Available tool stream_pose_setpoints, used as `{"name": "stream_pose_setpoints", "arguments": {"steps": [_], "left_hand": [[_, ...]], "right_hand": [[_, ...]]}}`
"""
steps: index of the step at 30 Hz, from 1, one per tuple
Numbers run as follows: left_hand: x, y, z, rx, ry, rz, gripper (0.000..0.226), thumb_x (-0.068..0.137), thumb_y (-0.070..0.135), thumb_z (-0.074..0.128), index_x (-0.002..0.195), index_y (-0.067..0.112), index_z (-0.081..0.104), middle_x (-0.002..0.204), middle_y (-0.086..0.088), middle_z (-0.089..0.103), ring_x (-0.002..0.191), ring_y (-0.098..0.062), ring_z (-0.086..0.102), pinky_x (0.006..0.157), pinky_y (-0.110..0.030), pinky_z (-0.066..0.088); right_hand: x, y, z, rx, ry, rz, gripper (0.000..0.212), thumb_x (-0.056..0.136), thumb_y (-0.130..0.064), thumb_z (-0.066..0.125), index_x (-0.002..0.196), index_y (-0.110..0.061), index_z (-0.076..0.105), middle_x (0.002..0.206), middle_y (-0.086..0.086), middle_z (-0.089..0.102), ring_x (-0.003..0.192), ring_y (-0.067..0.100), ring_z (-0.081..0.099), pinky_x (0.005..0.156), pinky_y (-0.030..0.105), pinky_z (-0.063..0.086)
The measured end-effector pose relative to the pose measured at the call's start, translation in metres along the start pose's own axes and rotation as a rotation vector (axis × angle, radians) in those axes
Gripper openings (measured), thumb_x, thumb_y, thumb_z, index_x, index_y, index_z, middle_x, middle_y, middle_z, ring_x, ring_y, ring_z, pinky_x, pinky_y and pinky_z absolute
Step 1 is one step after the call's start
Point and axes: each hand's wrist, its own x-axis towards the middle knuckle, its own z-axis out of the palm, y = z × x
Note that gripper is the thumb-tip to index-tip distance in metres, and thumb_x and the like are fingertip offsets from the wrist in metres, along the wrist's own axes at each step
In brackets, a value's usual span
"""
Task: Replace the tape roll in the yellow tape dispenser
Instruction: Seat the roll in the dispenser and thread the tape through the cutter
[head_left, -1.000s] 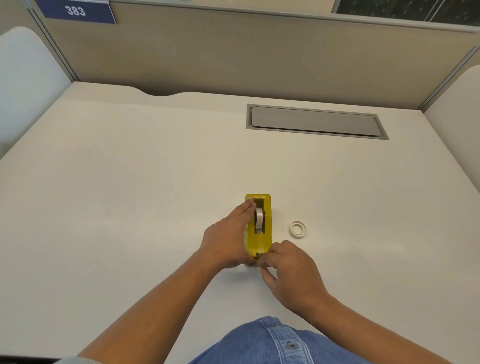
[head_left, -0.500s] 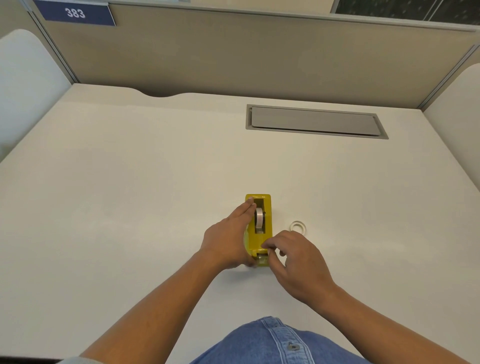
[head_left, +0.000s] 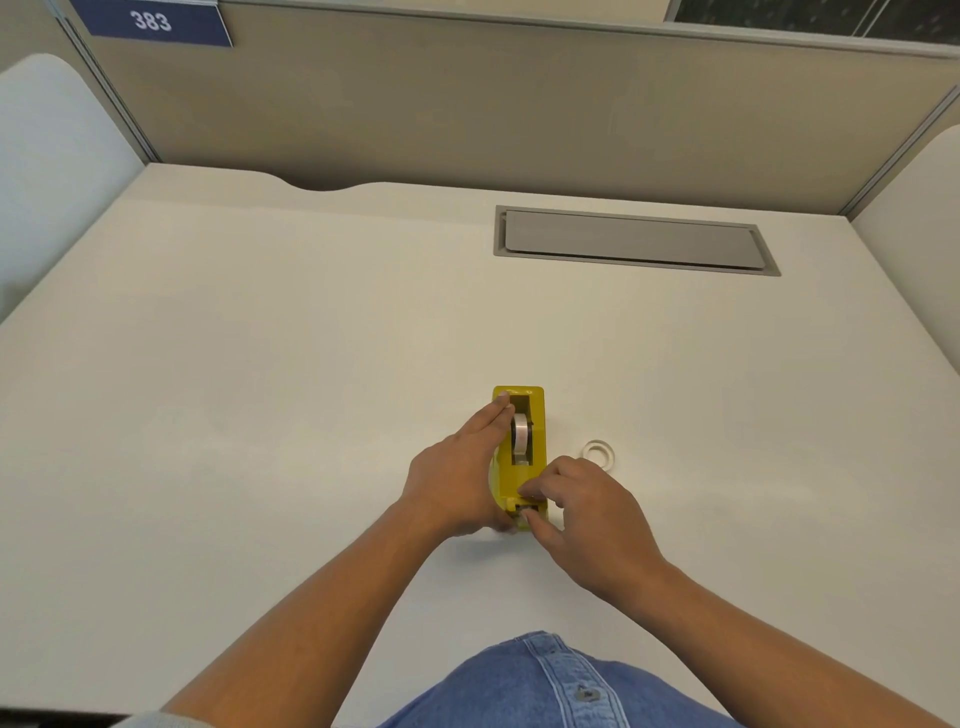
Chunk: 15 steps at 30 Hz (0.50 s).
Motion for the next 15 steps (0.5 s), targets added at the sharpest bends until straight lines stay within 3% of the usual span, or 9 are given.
{"name": "stream_pose_setpoints", "arguments": {"steps": [5,15], "left_hand": [[0.0004,-0.0008,0.0004,-0.006,0.003,-0.003,0.134,0.048,0.062,0.084,0.151,0.038,0.003,0.162,0.025,0.002,0.137,-0.009,0.04,0.085,-0.031,0.051],[0.0012,-0.0033,0.0036,-0.03,0.025,0.005,0.134,0.045,0.066,0.082,0.15,0.041,0.005,0.16,0.028,0.002,0.137,-0.005,0.039,0.083,-0.029,0.05]], "right_hand": [[-0.001,0.0006,0.0002,0.0,0.022,-0.008,0.028,0.082,-0.037,0.074,0.108,-0.028,0.069,0.101,-0.009,0.069,0.075,0.001,0.044,0.064,0.003,0.024],[-0.003,0.004,0.0042,0.021,0.053,-0.011,0.038,0.07,-0.031,0.085,0.102,-0.026,0.065,0.09,-0.008,0.071,0.066,0.001,0.044,0.061,0.001,0.024]]}}
